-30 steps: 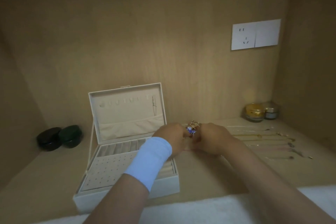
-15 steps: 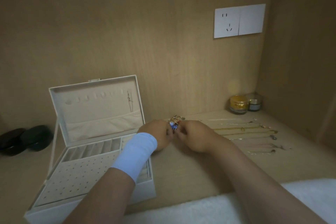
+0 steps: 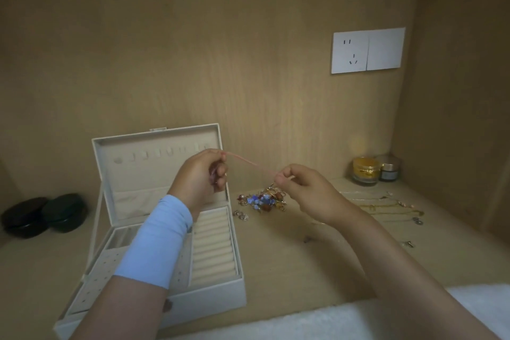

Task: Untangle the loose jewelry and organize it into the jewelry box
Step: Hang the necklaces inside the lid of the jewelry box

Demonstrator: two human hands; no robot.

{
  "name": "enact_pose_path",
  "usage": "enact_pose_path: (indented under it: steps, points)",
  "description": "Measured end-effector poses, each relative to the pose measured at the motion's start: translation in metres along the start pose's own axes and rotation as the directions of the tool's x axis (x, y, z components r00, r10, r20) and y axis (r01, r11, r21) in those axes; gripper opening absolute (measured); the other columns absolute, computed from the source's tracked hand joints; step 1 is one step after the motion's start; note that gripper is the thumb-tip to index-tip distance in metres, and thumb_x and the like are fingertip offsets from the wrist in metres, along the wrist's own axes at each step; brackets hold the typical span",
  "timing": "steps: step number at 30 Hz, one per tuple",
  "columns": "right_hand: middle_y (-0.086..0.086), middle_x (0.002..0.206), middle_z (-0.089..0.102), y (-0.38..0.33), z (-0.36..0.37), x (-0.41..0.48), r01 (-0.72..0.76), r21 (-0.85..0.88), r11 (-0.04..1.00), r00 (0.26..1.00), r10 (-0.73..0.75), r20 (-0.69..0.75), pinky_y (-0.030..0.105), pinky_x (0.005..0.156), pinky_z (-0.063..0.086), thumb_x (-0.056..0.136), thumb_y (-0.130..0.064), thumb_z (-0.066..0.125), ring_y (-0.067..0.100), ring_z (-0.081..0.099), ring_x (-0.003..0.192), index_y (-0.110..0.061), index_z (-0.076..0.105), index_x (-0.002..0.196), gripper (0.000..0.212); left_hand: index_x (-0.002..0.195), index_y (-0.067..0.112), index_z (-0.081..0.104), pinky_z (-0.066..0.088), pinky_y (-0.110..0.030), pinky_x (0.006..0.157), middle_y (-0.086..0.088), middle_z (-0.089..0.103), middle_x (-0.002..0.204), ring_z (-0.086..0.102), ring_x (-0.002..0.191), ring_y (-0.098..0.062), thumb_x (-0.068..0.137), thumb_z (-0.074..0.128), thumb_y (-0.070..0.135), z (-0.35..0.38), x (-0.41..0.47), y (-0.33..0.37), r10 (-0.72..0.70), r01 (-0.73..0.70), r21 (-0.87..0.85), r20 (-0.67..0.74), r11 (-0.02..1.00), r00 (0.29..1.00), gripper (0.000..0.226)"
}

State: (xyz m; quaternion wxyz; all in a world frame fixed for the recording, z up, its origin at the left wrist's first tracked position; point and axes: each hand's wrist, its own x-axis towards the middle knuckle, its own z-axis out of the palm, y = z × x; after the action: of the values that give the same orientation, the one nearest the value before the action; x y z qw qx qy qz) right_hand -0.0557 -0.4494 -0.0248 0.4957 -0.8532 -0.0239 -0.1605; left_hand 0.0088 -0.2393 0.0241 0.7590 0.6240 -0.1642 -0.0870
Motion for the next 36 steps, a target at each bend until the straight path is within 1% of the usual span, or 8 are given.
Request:
enact_pose_path:
  steps: [5,12,20,27,30,32,34,36]
  points:
    - [-0.003,0.059,0.041,-0.067,0.016,0.012,0.138,0.048,0.989,0.99,-0.138,0.013,0.017,0.044,0.031,0.103,-0.027,0.048,0.005,0.034,0.044,-0.022,0.068,0.082,0.029,0.068,0.016,0.043,0.034,-0.028,0.059,0.001,0.043,0.059,0.04,0.052,-0.015,0.095,0.036,0.017,-0.024,-0.01,0.04,0.092,-0.083,-0.177,0.045,0.981,0.995,0.028]
    - [-0.008,0.049,0.038,-0.162,0.041,0.04,0.267,0.131,0.955,0.961,-0.274,0.036,0.018,0.042,0.025,0.103,-0.021,0.049,0.004,0.029,0.04,-0.013,0.072,0.082,0.032,0.063,0.017,0.049,0.048,-0.024,0.059,-0.001,0.052,0.065,0.049,0.058,-0.016,0.095,0.039,0.02,-0.074,-0.016,0.079,0.217,-0.195,-0.282,0.048,0.939,0.975,0.034]
    - [-0.001,0.058,0.035,-0.173,0.102,0.055,0.053,0.3,0.953,0.958,-0.133,0.253,0.022,0.046,0.015,0.103,-0.023,0.048,0.009,0.025,0.04,-0.004,0.073,0.098,0.032,0.065,0.016,0.051,0.057,-0.027,0.059,-0.004,0.058,0.069,0.059,0.061,-0.02,0.097,0.043,0.02,-0.117,-0.013,0.082,0.174,-0.196,-0.247,-0.108,0.949,0.979,0.034]
    - [0.001,0.06,0.053,-0.143,0.13,0.063,-0.077,0.363,0.928,0.942,-0.052,0.333,0.023,0.044,0.029,0.103,-0.025,0.048,0.013,0.044,0.042,-0.006,0.074,0.101,0.032,0.071,0.016,0.048,0.06,-0.032,0.064,-0.005,0.065,0.073,0.067,0.066,-0.023,0.098,0.041,0.02,-0.126,-0.007,0.078,0.147,-0.157,-0.305,-0.058,0.939,0.987,0.028]
    - [0.006,0.077,0.072,-0.135,0.132,0.066,-0.067,0.322,0.944,0.954,-0.034,0.298,0.026,0.061,0.049,0.102,-0.023,0.051,0.015,0.066,0.064,-0.009,0.075,0.101,0.028,0.071,0.017,0.047,0.059,-0.031,0.063,-0.003,0.063,0.067,0.063,0.062,-0.021,0.098,0.04,0.021,-0.125,-0.003,0.075,0.121,-0.134,-0.31,-0.061,0.941,0.991,0.028]
    - [0.004,0.083,0.074,-0.132,0.129,0.069,-0.056,0.334,0.941,0.972,-0.025,0.234,0.023,0.068,0.057,0.102,-0.02,0.052,0.013,0.069,0.071,-0.009,0.075,0.102,0.026,0.072,0.017,0.046,0.058,-0.03,0.062,-0.001,0.056,0.06,0.059,0.058,-0.02,0.098,0.04,0.021,-0.125,0.0,0.072,0.1,-0.111,-0.328,-0.05,0.938,0.994,0.027]
    - [0.005,0.075,0.07,-0.13,0.124,0.073,-0.079,0.434,0.897,0.978,-0.015,0.209,0.032,0.068,0.059,0.103,-0.021,0.049,0.019,0.065,0.062,-0.008,0.074,0.102,0.028,0.072,0.017,0.046,0.057,-0.028,0.059,0.002,0.046,0.052,0.054,0.052,-0.017,0.097,0.04,0.021,-0.127,0.001,0.071,0.071,-0.075,-0.397,-0.024,0.915,0.997,0.027]
    - [0.003,0.06,0.055,-0.127,0.119,0.076,-0.089,0.48,0.873,0.986,0.01,0.164,0.032,0.054,0.052,0.104,-0.024,0.048,0.019,0.05,0.046,-0.011,0.071,0.092,0.029,0.073,0.019,0.045,0.051,-0.021,0.046,0.005,0.036,0.049,0.042,0.04,-0.011,0.096,0.04,0.023,-0.131,-0.001,0.072,0.008,0.014,-0.436,0.049,0.9,0.999,0.024]
